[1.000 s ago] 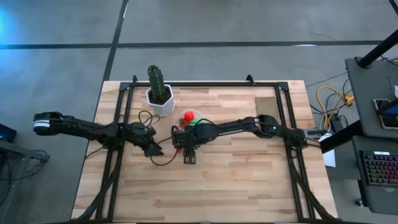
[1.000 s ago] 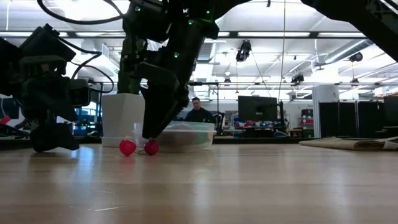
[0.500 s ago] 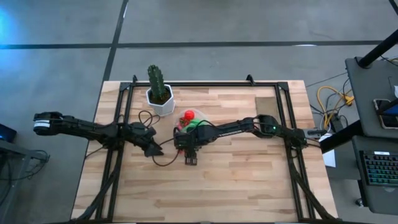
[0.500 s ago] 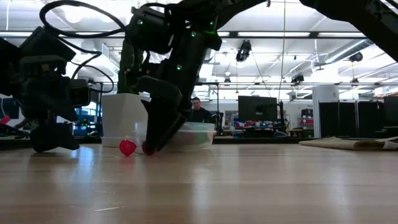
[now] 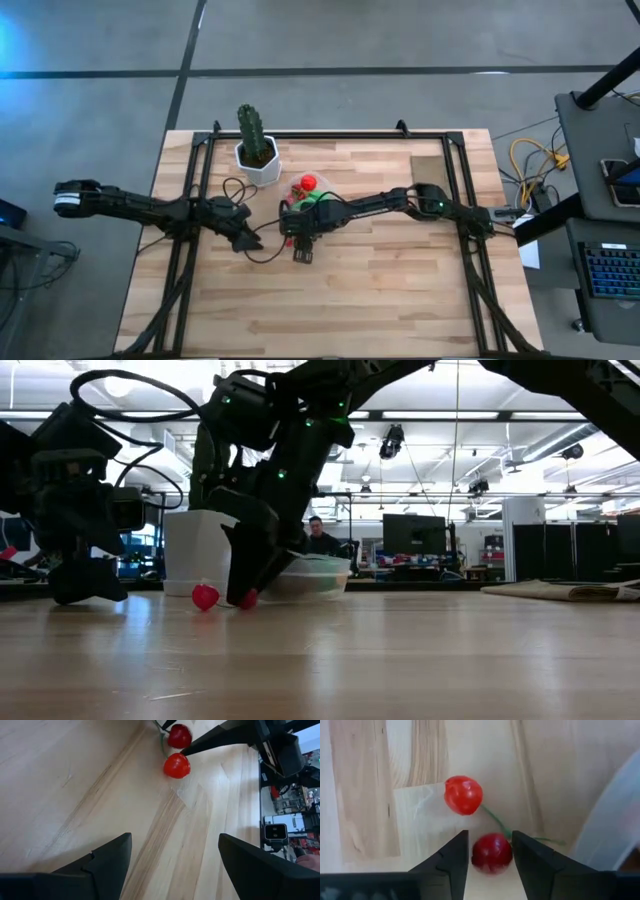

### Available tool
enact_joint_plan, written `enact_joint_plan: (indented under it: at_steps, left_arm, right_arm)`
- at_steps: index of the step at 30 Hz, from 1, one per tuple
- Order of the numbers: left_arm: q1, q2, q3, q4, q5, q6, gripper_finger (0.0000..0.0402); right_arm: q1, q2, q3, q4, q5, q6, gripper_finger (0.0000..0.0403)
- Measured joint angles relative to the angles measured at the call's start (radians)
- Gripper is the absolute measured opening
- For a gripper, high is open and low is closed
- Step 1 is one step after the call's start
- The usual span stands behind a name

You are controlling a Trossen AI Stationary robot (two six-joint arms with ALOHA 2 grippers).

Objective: Pick and placing Produce into tupperware
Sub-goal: Put the red cherry into the transparent bin

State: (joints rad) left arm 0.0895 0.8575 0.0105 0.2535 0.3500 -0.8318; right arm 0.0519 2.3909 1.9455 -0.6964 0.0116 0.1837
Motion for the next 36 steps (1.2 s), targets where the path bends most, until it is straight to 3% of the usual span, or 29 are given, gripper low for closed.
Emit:
enact_joint_plan:
  at_steps: [12, 26, 33, 36]
  left_arm:
    - [0.0, -0.001, 0.0, 0.0, -0.012, 0.0, 0.0283]
    - [0.0, -0.001, 0.0, 0.0, -0.015, 0.0, 0.0283]
    - [0.0, -0.003, 0.0, 0.0, -0.015, 0.0, 0.0283]
    - [0.0, -0.003, 0.0, 0.0, -0.015, 0.0, 0.0283]
  right_arm:
    - [0.0, 0.0, 0.042, -0.008, 0.015, 0.04, 0.0103]
    - [0.0, -0.005, 0.068, -0.07, 0.015, 0.071, 0.0087]
    - [0.0, -0.008, 0.226, -0.148, 0.022, 0.071, 0.0089]
    - [-0.002, -0.01, 0.323, -0.221, 0.123, 0.071, 0.009]
